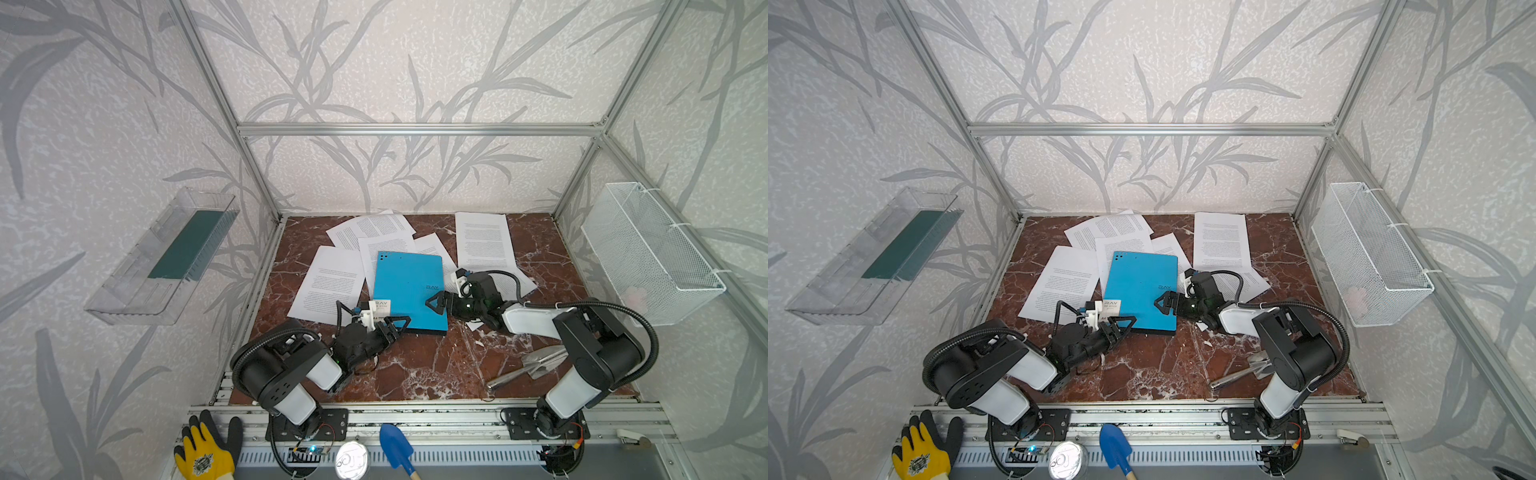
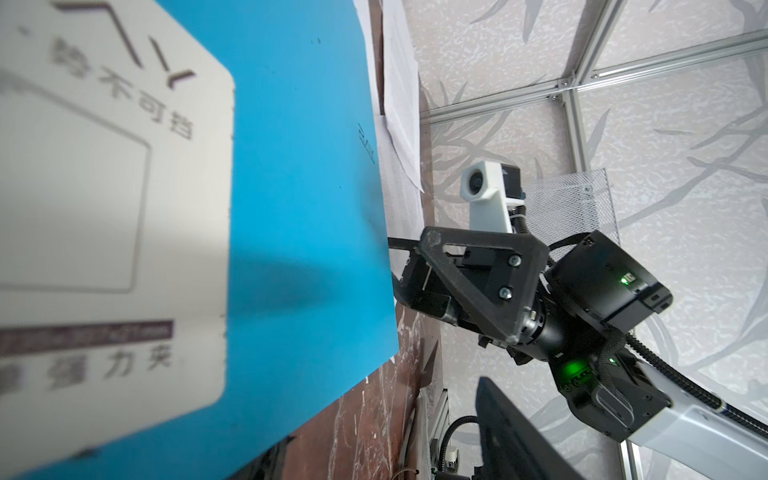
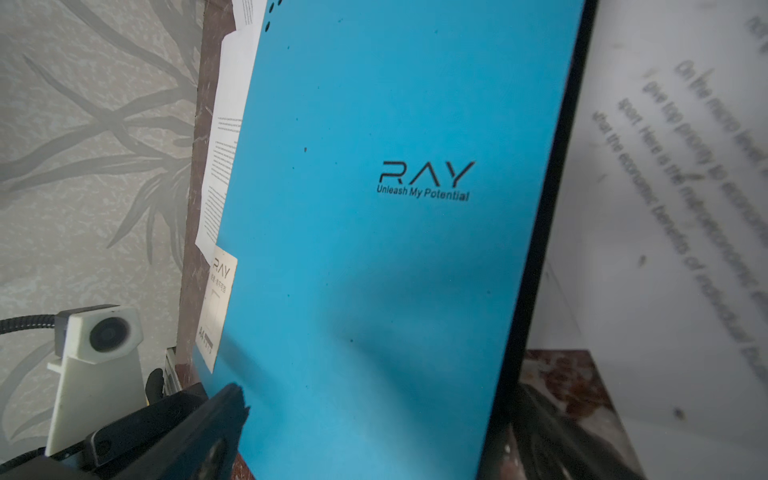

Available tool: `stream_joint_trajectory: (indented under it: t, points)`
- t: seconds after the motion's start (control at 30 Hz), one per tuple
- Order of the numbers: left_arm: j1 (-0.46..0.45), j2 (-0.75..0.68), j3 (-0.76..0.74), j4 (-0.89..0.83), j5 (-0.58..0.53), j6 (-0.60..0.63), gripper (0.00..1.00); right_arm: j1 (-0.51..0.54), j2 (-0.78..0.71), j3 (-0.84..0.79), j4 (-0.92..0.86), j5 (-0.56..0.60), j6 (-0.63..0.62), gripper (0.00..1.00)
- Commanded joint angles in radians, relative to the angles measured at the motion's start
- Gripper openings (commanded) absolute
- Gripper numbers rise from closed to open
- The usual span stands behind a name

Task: Put the files into the folder

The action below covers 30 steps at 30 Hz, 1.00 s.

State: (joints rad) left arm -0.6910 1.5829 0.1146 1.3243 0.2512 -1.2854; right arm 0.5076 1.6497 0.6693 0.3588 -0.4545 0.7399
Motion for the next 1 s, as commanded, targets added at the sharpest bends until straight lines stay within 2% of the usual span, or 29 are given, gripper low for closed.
stream_joint_trajectory:
  t: [0.0, 0.27, 0.47, 0.7, 0.8, 0.97]
  points:
    - [-0.003, -0.021, 0.036, 0.089, -0.018, 0.038, 0.65, 0.000, -0.066, -0.009, -0.033, -0.005, -0.016, 0.99]
    - [-0.002, 0.042, 0.081, 0.089, 0.015, 0.018, 0.61, -0.001, -0.175, 0.013, -0.168, 0.052, -0.090, 0.99]
    - [-0.003, 0.006, 0.076, 0.090, 0.016, 0.026, 0.61, -0.005, -0.177, 0.040, -0.189, 0.019, -0.096, 0.99]
    - [-0.003, 0.014, 0.071, 0.090, 0.021, 0.021, 0.61, -0.005, -0.170, 0.033, -0.087, -0.008, -0.072, 0.99]
    - [-0.003, 0.007, 0.067, 0.090, 0.021, 0.021, 0.61, -0.010, -0.140, 0.057, -0.116, 0.007, -0.064, 0.99]
    - [-0.004, 0.003, 0.064, 0.089, 0.026, 0.020, 0.61, -0.019, -0.075, 0.071, -0.046, -0.051, -0.022, 0.99]
